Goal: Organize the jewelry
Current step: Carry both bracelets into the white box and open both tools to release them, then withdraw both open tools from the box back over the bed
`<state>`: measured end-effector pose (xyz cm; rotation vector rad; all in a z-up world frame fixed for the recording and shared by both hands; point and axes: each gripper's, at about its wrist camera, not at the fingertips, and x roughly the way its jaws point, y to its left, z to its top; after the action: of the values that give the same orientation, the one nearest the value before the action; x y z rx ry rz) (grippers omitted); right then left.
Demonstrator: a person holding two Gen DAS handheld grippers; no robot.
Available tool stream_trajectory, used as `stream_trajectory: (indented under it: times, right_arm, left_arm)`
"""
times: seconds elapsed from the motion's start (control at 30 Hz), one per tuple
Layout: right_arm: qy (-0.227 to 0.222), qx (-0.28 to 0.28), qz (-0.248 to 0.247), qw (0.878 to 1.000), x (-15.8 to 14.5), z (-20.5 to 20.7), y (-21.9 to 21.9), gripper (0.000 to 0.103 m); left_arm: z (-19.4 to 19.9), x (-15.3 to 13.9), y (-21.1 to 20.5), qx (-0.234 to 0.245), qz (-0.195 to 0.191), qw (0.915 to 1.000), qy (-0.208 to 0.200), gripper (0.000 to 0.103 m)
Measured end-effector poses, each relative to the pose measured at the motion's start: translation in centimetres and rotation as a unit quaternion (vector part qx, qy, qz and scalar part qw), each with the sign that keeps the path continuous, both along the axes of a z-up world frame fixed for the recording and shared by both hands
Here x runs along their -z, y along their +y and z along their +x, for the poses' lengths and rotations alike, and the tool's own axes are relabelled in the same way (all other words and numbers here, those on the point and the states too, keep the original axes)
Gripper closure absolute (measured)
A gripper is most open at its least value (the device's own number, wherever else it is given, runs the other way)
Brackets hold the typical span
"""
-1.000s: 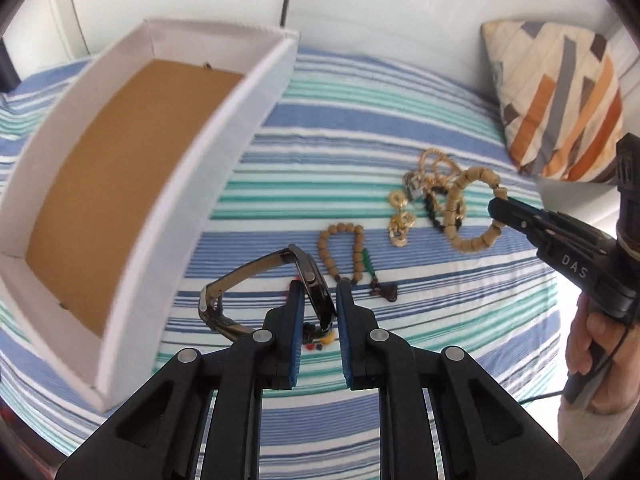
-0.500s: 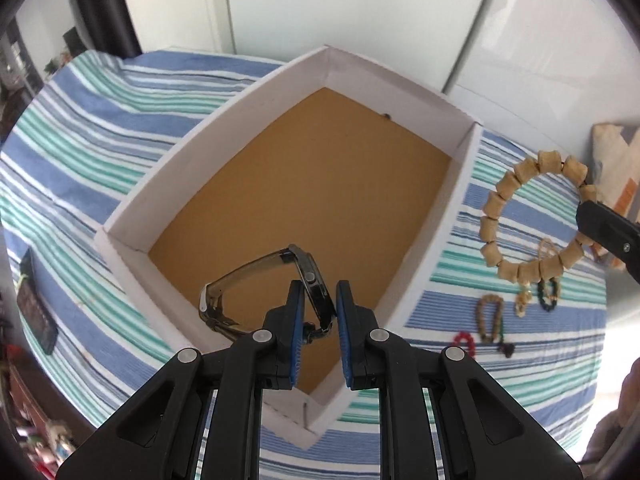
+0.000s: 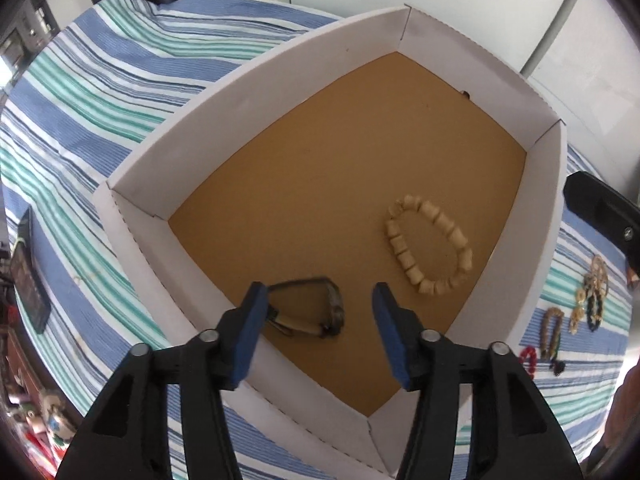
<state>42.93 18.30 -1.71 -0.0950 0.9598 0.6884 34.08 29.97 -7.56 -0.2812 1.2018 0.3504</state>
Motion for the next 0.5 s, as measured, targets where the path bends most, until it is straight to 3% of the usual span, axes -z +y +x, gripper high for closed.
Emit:
stream_trajectory:
  times: [0.13, 0.17, 0.23, 0.37, 0.5]
  right_arm:
    - [-0.054, 0.018, 0.003, 0.998, -1.9, -1.3, -2.3, 0.059]
    - [-0.072, 0.023, 0.001, 0.997, -2.7, -2.0, -3.2, 0.052]
    - [-0.107, 0.037, -0.001, 0.994, -4.3, -3.9, -5.2, 0.047]
    - [-0.149, 0.069, -0.016, 0.986, -5.9, -7.9, -10.0, 0.041]
    - [-0.178, 0.107, -0.061, 0.976, -5.2, -13.0, -14.7, 0.035]
  left_arm:
    - [-1.7, -1.8, -2.0, 0.022, 0.010, 0.9989, -0.039, 0.041]
    - [-2.3, -2.5, -3.0, 0.032, 0.009, 0.9980, -0.054, 0.036]
    - [-3.8, -3.7, -5.3, 0.054, 0.010, 0.9951, -0.082, 0.027]
    - [-7.3, -5.6, -10.9, 0.107, 0.007, 0.9850, -0.135, 0.019]
    - [-11.4, -5.6, -16.4, 0.160, -0.001, 0.9738, -0.162, 0.017]
